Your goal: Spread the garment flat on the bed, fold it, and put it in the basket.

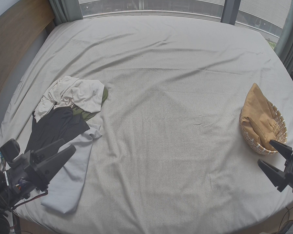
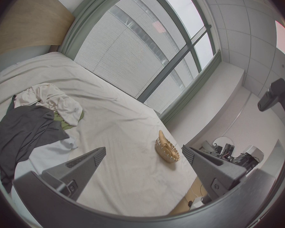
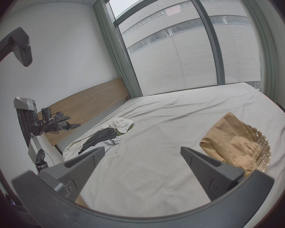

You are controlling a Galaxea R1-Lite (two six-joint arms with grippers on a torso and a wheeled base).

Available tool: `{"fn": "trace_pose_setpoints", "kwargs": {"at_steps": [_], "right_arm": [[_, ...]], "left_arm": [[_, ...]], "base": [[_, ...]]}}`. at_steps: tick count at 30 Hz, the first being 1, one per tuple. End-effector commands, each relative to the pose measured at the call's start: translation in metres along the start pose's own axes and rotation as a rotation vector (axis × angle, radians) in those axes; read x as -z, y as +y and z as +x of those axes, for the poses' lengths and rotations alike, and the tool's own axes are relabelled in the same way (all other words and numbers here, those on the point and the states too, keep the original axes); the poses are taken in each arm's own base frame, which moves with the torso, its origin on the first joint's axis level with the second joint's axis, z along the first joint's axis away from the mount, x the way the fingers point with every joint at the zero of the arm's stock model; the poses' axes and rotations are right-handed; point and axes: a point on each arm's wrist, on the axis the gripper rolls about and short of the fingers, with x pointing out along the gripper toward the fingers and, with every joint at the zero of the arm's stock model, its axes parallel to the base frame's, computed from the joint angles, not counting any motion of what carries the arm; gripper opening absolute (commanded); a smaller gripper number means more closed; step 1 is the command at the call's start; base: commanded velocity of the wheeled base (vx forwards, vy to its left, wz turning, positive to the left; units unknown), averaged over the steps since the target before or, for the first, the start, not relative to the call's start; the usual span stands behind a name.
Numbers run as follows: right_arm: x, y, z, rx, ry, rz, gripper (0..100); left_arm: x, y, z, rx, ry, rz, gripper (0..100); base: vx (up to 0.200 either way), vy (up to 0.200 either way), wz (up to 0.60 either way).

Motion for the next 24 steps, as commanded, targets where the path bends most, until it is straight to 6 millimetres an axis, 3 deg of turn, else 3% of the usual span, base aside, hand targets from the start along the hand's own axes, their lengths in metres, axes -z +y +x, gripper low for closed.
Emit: {"fn": "trace_pose_setpoints", "kwargs": {"at_steps": [1,4,8,14,20,24], "right_arm": [[0.013,0.02,-0.069,0.085,-0.135,-0.029,100],[0.033,0.028,-0.091,0.172,-0.131,-0.034,100],[0.051,0.034,-0.105,0.207,-0.107,-0.027,100],[0.071,0.035,-0.107,0.275,-0.029,-0.009,100],[0.07,0.03,-0.11,0.572,-0.023,-0.039,100],[0.076,0.028,-0.11,0.6,0.014,-0.07,100]], "left_arm": [[0.005,-0.018,-0.048,-0.021,0.011,0.102,100],[0.011,-0.02,-0.067,-0.121,-0.008,0.1,100],[0.016,-0.022,-0.084,-0.228,-0.056,0.103,100],[0.032,-0.029,-0.117,-0.259,-0.091,0.115,100],[0.054,-0.029,-0.139,-0.361,-0.104,0.186,100],[0.072,-0.028,-0.15,-0.437,-0.097,0.236,100]], "base": [[0.0,0.0,0.0],[0.0,0.0,0.0],[0.0,0.0,0.0],[0.0,0.0,0.0],[0.0,0.0,0.0],[0.0,0.0,0.0]]}}
